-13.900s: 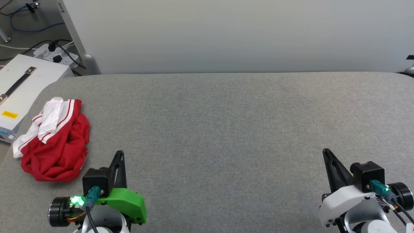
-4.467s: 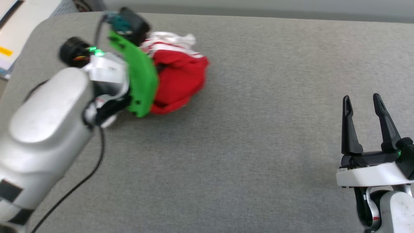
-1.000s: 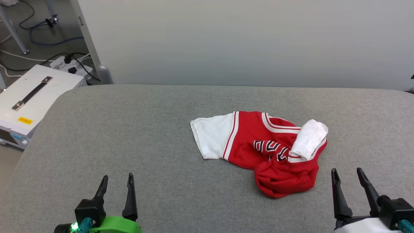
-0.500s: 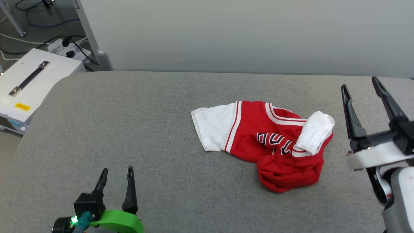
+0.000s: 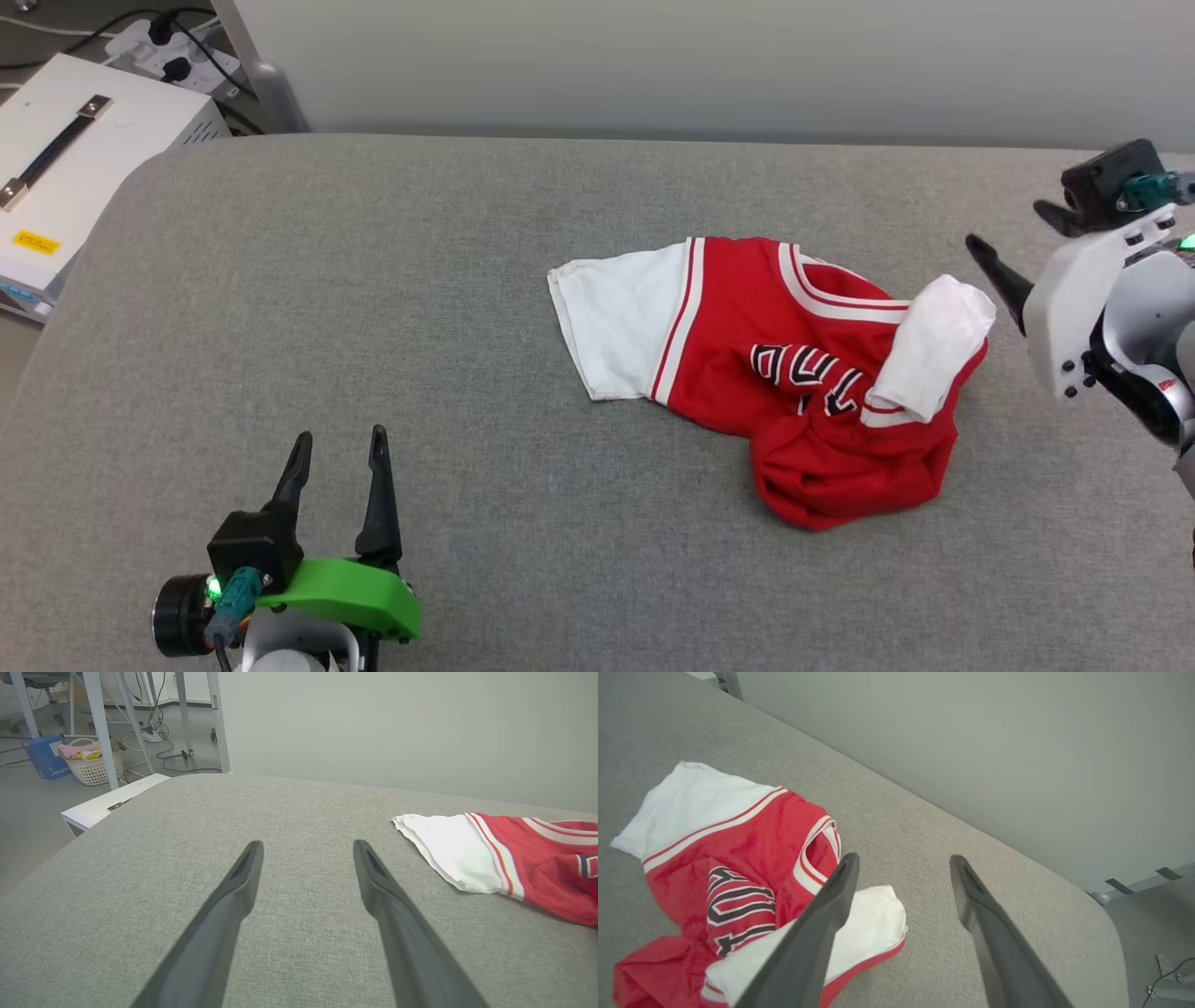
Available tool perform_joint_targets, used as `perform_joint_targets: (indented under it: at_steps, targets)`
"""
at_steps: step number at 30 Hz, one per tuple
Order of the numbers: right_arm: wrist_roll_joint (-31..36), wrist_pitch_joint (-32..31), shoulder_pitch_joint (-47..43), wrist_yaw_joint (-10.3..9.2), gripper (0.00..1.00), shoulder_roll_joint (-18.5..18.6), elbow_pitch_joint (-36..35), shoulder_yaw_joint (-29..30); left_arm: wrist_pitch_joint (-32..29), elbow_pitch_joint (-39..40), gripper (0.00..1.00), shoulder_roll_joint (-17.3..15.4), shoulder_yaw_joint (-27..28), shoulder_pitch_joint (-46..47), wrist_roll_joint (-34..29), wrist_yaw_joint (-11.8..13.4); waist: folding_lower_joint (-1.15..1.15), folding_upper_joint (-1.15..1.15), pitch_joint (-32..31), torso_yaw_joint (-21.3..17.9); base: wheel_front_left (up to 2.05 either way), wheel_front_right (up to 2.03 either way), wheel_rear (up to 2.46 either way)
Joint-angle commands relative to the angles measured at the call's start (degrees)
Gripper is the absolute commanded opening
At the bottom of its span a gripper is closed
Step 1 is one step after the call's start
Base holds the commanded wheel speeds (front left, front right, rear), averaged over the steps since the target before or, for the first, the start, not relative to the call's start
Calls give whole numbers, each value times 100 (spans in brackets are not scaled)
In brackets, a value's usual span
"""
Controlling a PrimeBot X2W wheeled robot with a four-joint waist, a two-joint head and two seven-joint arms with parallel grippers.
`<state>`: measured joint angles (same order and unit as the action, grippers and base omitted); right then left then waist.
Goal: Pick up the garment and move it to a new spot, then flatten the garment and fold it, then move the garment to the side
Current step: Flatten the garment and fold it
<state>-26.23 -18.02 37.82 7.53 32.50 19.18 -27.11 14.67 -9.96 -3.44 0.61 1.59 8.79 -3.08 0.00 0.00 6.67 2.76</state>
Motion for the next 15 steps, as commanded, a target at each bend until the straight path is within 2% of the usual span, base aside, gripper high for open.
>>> perform_joint_targets:
  at_steps: [1,6,15]
  targets:
    - [-280,-356,102,-4,100,81,26,-208,33,31,100,34,24,128,-47,-34,0,0,153,49,0,0,0]
    - [-1168,-1304,109,-4,100,338,-97,-926,33,37,100,48,2,275,-46,-47,0,0,374,161,0,0,0]
    - [-1664,-1387,-177,-4,100,284,305,-1577,33,-24,100,55,-128,453,88,9,0,0,622,331,0,0,0]
